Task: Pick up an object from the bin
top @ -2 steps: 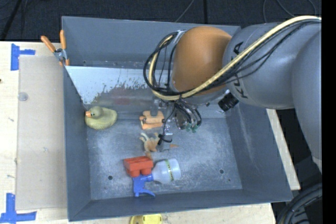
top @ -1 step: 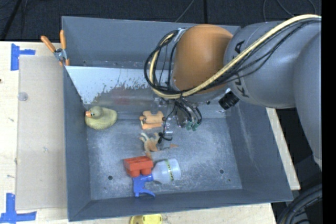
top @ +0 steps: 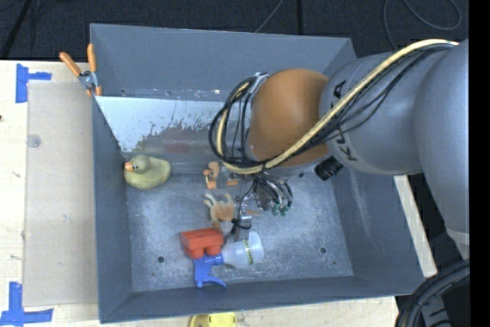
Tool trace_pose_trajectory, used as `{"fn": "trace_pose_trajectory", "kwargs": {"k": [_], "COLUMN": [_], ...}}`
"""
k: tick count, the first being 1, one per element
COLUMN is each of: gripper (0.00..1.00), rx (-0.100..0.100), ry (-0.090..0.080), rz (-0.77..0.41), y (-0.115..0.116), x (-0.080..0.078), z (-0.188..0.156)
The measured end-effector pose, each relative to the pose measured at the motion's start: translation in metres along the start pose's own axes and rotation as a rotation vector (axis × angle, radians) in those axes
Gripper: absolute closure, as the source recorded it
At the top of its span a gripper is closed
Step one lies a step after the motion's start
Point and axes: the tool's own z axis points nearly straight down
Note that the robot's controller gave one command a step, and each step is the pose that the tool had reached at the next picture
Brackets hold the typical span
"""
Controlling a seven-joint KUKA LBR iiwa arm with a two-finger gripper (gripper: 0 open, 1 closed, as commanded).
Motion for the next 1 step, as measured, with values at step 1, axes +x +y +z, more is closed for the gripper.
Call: {"fn": "trace_pose_trajectory", "kwargs": {"k": [1], "gripper": [1.0], "rx": [-0.001], "ry": [0.0], "rz": [-0.202], "y": [-0.0037], "x": [0.0524], "z": [0.0286]}}
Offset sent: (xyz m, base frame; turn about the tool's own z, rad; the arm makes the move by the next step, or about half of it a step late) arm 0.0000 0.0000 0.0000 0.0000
